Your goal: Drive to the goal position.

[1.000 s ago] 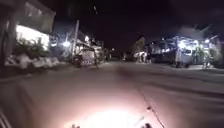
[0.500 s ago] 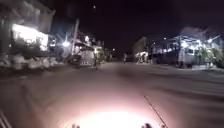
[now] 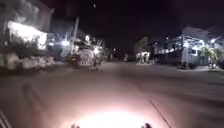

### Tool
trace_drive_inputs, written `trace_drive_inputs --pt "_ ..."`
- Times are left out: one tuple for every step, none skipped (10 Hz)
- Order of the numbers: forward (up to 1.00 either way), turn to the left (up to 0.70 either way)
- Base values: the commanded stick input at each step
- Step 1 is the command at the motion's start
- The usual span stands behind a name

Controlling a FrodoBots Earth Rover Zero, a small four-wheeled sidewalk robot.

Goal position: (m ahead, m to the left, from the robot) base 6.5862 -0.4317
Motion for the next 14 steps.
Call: trace_drive_inputs --pt "0.7 0.0" --pt "0.7 0.0" --pt "0.7 0.0" --pt "0.7 0.0" --pt "0.7 0.0" --pt "0.7 0.0" --pt "0.7 0.0" --pt "0.7 0.0" --pt "0.7 0.0" --pt "0.7 0.0" --pt "0.7 0.0" --pt "0.7 0.0" --pt "0.7 0.0" --pt "0.7 0.0"
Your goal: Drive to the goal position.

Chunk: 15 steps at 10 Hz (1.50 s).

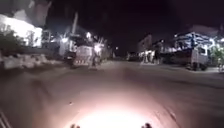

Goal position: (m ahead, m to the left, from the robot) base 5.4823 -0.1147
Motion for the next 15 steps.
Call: trace_drive_inputs --pt "0.7 0.0" --pt "0.7 0.0" --pt "0.7 0.0" --pt "0.7 0.0" --pt "0.7 0.0" --pt "0.7 0.0" --pt "0.7 0.0" --pt "0.7 0.0" --pt "0.7 0.0" --pt "0.7 0.0" --pt "0.7 0.0" --pt "0.7 0.0" --pt "0.7 0.0" --pt "0.7 0.0" --pt "0.7 0.0"
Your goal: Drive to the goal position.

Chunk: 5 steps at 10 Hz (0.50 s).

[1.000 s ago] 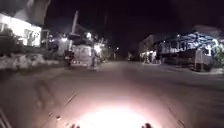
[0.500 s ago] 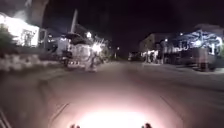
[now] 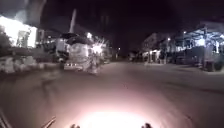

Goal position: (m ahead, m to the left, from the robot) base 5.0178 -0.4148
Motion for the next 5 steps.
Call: trace_drive_inputs --pt "0.7 0.0" --pt "0.7 0.0" --pt "0.7 0.0" --pt "0.7 0.0" --pt "0.7 0.0"
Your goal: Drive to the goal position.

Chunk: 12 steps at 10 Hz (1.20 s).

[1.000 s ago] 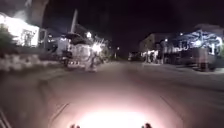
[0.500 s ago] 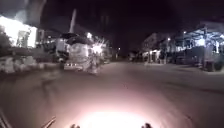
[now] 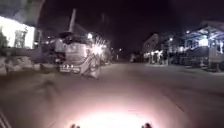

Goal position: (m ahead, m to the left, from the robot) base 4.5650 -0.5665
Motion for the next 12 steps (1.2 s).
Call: trace_drive_inputs --pt "0.7 0.0" --pt "0.7 0.0" --pt "0.7 0.0" --pt "0.7 -0.02" --pt "0.7 -0.18" --pt "0.7 -0.34" --pt "0.7 -0.35" --pt "0.7 -0.35" --pt "0.7 -0.35" --pt "0.7 -0.33" --pt "0.7 -0.17" --pt "0.7 -0.01"
